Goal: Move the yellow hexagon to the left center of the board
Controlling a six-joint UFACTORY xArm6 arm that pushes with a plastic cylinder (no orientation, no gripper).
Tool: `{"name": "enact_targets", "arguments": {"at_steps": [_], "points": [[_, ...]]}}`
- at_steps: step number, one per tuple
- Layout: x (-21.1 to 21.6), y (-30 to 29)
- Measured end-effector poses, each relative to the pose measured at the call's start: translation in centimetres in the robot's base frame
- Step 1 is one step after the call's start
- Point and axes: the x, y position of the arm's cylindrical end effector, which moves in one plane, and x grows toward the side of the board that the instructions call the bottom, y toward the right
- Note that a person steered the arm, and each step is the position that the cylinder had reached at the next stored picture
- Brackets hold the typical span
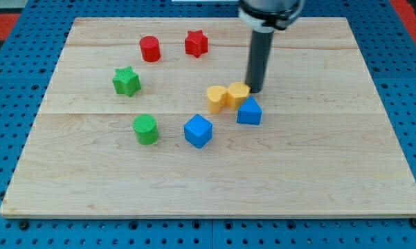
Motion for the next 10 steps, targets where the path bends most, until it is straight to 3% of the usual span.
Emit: {"name": "enact_targets", "arguments": {"at_steps": [1, 2, 4, 7, 10], "points": [[0.2, -4.1], [0.2, -1.6], [4.3, -3.2], [7.0, -3.9], [4.0, -17.3]]}}
